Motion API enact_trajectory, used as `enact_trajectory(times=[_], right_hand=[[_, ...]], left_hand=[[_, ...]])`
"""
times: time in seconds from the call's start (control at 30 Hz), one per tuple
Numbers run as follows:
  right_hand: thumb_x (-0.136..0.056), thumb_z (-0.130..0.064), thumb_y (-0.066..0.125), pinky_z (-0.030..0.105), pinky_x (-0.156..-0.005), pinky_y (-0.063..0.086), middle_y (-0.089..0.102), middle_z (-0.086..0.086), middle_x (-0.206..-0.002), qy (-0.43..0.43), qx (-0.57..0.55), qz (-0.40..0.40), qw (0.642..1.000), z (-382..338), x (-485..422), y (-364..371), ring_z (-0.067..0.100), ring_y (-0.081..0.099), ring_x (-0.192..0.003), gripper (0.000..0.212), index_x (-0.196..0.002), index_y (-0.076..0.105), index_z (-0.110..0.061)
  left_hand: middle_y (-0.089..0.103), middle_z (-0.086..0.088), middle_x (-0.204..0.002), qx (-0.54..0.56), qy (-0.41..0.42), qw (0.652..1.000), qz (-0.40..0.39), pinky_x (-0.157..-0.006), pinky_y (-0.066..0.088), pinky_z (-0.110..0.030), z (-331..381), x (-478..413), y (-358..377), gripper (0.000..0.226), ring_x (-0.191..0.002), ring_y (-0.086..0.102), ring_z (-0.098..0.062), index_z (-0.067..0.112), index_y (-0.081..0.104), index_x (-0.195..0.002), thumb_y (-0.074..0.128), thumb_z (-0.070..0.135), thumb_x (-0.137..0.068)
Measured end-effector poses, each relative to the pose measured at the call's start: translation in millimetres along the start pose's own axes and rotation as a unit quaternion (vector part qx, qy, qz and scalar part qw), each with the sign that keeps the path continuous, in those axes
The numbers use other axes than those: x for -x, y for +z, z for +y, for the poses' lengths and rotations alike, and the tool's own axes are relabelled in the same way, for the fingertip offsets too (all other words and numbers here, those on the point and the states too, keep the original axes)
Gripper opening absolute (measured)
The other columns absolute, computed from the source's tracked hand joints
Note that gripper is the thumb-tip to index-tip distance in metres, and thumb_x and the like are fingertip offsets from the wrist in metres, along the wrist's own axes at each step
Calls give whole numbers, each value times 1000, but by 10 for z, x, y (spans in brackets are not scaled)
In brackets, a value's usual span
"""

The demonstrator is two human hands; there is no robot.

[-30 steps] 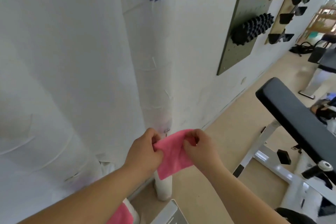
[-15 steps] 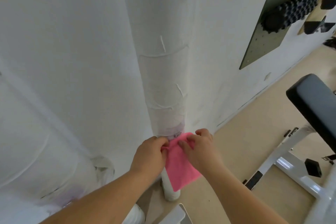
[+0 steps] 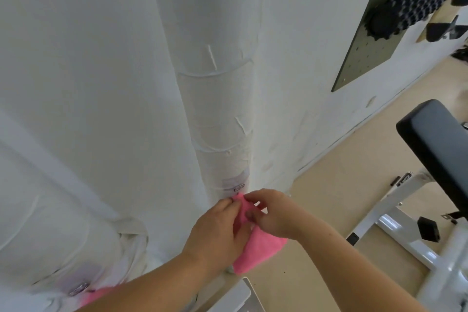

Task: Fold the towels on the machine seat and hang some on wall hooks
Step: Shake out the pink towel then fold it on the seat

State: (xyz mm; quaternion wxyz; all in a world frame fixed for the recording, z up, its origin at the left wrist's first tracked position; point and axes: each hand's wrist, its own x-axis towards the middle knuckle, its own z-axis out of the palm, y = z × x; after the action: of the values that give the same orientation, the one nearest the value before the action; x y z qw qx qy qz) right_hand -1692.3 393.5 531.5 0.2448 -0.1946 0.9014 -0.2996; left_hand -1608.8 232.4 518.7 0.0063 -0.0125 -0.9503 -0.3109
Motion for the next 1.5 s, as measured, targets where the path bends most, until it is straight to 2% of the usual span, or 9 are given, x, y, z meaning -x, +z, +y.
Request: enact_trajectory(times=[0.27,0.4,0.53,0.6,0.7,0.9,1.13,1.37,1.5], right_hand=[[-94,-26,61,33,-91,56,71,-16,-108,5,-68,31,997,97,-51,159,10,67,-94,30,-114,67,-48],[-91,-23,59,37,-94,55,69,-11,-117,17,-65,41,997,94,-58,227,14,66,-101,38,-122,65,-43],[-87,-28,59,40,-95,53,62,-5,-116,21,-74,49,996,53,-25,267,17,63,-104,39,-122,64,-43],[-91,-25,64,38,-97,52,57,-3,-117,22,-73,51,996,48,7,279,17,62,-104,38,-126,64,-39],[-91,-19,69,32,-99,51,56,-10,-124,6,-84,79,993,43,52,279,13,62,-107,43,-131,63,-32],[-90,-10,62,9,-82,50,74,-22,-107,15,-167,92,981,73,108,327,-11,66,-97,46,-117,68,-46],[-87,-22,62,34,-83,59,76,-16,-98,26,-129,124,984,66,8,413,7,70,-94,36,-114,65,-45],[-96,-24,57,30,-81,51,60,-26,-96,24,-45,180,982,-12,71,539,7,60,-101,35,-122,61,-45],[-95,-23,56,32,-84,50,61,-17,-109,11,-7,145,989,-57,107,450,12,57,-112,37,-128,60,-40]], left_hand=[[70,13,-89,19,-27,999,16,-69,50,-26,-16,-58,114,24,-76,61,-7,38,64,-106,52,20,-96],[73,17,-92,81,-55,995,-3,-77,56,-30,-3,-10,155,23,-84,67,-3,42,61,-113,43,36,-101],[73,19,-91,110,-61,992,-2,-77,54,-22,8,-20,98,28,-85,66,1,52,64,-101,45,32,-105],[71,17,-98,107,-64,992,4,-82,55,-27,-37,-53,57,27,-88,66,0,43,71,-104,48,29,-104],[63,16,-110,58,-60,996,15,-86,56,-34,-88,-73,37,23,-96,63,-5,27,74,-113,54,23,-101],[71,16,-103,103,-70,991,57,-83,57,-31,-79,-63,109,24,-92,66,-1,30,74,-112,55,20,-101],[73,17,-94,132,-120,982,67,-82,56,-29,-91,-141,183,22,-88,67,2,32,77,-98,57,23,-97],[70,12,-94,0,-122,992,26,-69,47,-28,64,-207,47,18,-84,61,-11,31,71,-94,53,25,-93],[68,11,-104,-10,-112,993,-22,-81,54,-34,96,-196,-27,21,-92,63,-14,31,70,-105,52,28,-96]])
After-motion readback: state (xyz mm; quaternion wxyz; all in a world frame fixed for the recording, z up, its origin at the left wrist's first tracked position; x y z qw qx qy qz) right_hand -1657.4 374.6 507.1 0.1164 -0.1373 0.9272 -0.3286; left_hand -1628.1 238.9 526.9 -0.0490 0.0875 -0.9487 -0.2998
